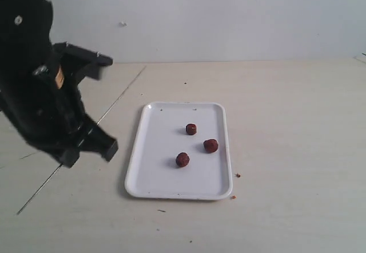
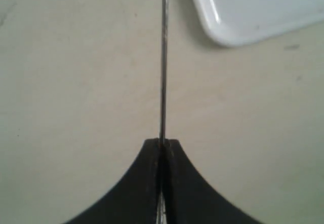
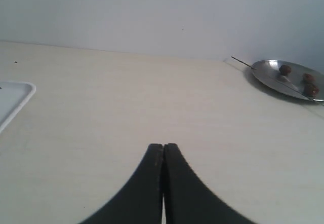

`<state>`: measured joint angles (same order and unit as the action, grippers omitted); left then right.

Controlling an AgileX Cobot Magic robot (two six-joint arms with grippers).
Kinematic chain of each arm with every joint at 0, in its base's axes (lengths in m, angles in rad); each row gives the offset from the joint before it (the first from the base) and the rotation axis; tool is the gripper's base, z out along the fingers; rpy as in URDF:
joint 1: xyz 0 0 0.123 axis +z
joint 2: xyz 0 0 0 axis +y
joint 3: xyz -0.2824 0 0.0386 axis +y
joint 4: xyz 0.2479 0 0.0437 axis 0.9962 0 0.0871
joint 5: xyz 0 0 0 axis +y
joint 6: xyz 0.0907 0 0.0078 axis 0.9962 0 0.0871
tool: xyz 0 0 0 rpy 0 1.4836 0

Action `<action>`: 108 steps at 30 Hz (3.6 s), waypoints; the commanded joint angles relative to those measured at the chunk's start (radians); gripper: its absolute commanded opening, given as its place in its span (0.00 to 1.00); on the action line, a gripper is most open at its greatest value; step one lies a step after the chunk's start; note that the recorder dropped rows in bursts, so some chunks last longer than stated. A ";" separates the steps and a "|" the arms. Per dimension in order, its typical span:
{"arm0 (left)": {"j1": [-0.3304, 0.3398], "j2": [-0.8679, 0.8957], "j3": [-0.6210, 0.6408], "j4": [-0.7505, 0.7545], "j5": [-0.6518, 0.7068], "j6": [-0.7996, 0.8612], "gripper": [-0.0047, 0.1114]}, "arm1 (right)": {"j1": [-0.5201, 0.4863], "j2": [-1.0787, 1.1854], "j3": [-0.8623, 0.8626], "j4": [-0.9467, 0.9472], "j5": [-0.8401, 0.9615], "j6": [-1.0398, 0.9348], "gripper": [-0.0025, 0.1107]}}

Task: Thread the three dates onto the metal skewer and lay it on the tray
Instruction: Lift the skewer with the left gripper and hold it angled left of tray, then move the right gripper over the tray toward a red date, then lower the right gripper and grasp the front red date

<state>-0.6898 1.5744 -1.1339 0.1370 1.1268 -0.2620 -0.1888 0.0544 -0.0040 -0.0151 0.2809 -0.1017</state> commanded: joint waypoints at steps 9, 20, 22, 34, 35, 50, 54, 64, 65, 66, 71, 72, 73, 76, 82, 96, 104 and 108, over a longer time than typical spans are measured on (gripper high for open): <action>0.001 -0.079 0.267 0.035 -0.074 0.199 0.04 | -0.005 -0.004 0.004 -0.193 -0.150 -0.003 0.02; 0.001 -0.085 0.239 0.047 -0.022 0.244 0.04 | -0.005 -0.004 0.004 -0.193 -0.148 -0.003 0.02; 0.001 -0.085 0.239 0.078 -0.006 0.262 0.04 | -0.005 -0.004 0.004 -0.137 -0.207 0.050 0.02; 0.001 -0.085 0.239 0.131 -0.054 0.223 0.04 | -0.003 0.043 -0.156 -0.205 -0.719 0.625 0.02; 0.001 -0.085 0.239 0.129 -0.068 0.223 0.04 | -0.003 0.094 -0.222 -0.210 -0.657 0.581 0.02; 0.001 -0.085 0.244 0.048 -0.118 0.218 0.04 | 0.266 1.254 -0.963 -0.673 0.161 -0.087 0.02; 0.001 -0.085 0.280 0.030 -0.155 0.149 0.04 | 0.356 1.468 -1.072 -0.449 0.236 -0.505 0.02; 0.003 -0.085 0.394 0.087 -0.208 0.118 0.04 | 0.456 1.730 -1.272 0.133 0.357 -1.394 0.02; 0.003 -0.085 0.407 0.096 -0.221 0.118 0.04 | 0.456 1.746 -1.290 0.204 0.363 -1.450 0.02; 0.003 -0.085 0.419 0.100 -0.234 0.116 0.04 | 0.456 1.759 -1.306 0.260 0.378 -1.523 0.03; 0.003 -0.085 0.480 0.101 -0.306 0.120 0.04 | 0.456 1.794 -1.355 0.477 0.448 -1.760 0.15; 0.002 -0.085 0.493 0.096 -0.310 0.120 0.04 | 0.456 1.796 -1.357 0.518 0.466 -1.810 0.18; 0.002 -0.085 0.503 0.091 -0.310 0.126 0.04 | 0.456 1.796 -1.358 0.541 0.486 -1.853 0.22; 0.002 -0.085 0.517 0.089 -0.314 0.127 0.04 | 0.472 1.796 -1.358 0.555 0.500 -1.924 0.31; 0.002 -0.085 0.517 0.089 -0.320 0.127 0.04 | 0.585 1.816 -1.358 0.455 0.513 -1.936 0.44; 0.002 -0.085 0.517 0.080 -0.320 0.123 0.04 | 0.706 1.964 -1.360 0.041 0.383 -1.703 0.42; 0.002 -0.085 0.517 0.080 -0.333 0.121 0.04 | 0.706 2.032 -1.379 -0.002 0.354 -1.737 0.42; 0.002 -0.085 0.517 0.080 -0.337 0.121 0.04 | 0.706 2.054 -1.379 -0.002 0.325 -1.739 0.42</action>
<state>-0.6898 1.4964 -0.6185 0.2247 0.8011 -0.1374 0.5144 2.0987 -1.3738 -0.0113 0.6268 -1.8266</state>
